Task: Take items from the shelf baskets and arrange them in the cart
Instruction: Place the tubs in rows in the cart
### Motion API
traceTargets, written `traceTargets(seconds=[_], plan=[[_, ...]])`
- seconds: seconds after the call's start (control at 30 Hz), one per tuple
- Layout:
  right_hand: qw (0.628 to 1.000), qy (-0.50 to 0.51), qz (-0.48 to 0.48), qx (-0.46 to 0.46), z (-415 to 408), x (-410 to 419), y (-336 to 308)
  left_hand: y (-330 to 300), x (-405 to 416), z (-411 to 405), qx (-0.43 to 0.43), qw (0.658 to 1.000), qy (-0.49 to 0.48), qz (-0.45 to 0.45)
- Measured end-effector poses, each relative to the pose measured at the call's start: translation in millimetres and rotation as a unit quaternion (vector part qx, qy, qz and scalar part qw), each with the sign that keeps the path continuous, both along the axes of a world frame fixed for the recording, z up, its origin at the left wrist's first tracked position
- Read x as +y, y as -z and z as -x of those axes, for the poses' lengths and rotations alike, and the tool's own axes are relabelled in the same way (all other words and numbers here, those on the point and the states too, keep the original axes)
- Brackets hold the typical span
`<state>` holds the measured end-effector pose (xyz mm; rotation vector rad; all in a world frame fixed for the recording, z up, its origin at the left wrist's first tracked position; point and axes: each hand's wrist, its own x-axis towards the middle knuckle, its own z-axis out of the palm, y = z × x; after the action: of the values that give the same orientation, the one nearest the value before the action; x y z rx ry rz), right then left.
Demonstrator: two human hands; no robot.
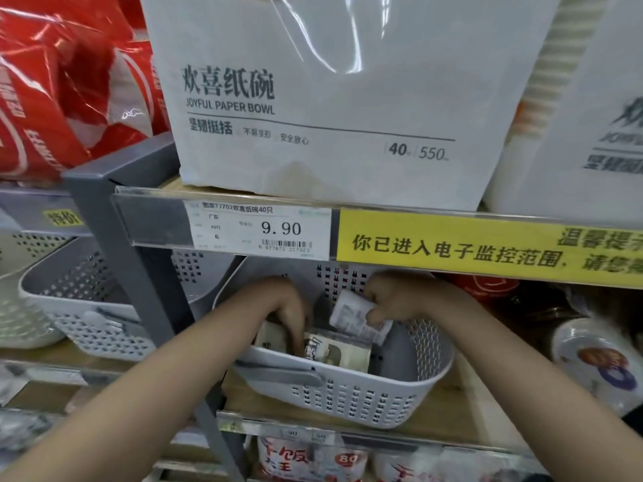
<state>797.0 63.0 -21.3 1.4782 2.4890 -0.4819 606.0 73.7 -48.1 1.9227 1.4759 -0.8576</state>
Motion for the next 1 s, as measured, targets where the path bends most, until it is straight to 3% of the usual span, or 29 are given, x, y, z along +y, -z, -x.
traceTargets(seconds=[0.17, 0.33, 0.43, 0.67, 0.83, 1.0], plan=[[0.975, 0.059, -0.008, 0.214, -33, -32, -14, -8, -8, 5, -0.044, 0.997, 0.005, -0.062], [0.943, 0.065, -0.095, 0.313, -58, -75, -13, -23, -24, 8, -0.204, 0.964, -0.049, -0.165], [0.915, 0.066, -0.171, 0.359, -66, -93, -5, -32, -40, 7, -0.233, 0.937, -0.049, -0.254], [0.802, 0.048, -0.211, 0.557, -72, -125, 4, -47, -89, 8, -0.299, 0.796, -0.060, -0.523], [0.775, 0.048, -0.224, 0.589, -68, -136, 6, -52, -132, 8, -0.316, 0.694, -0.060, -0.643], [0.758, 0.030, -0.246, 0.604, -60, -148, 5, -52, -173, 8, -0.269, 0.635, -0.017, -0.724]])
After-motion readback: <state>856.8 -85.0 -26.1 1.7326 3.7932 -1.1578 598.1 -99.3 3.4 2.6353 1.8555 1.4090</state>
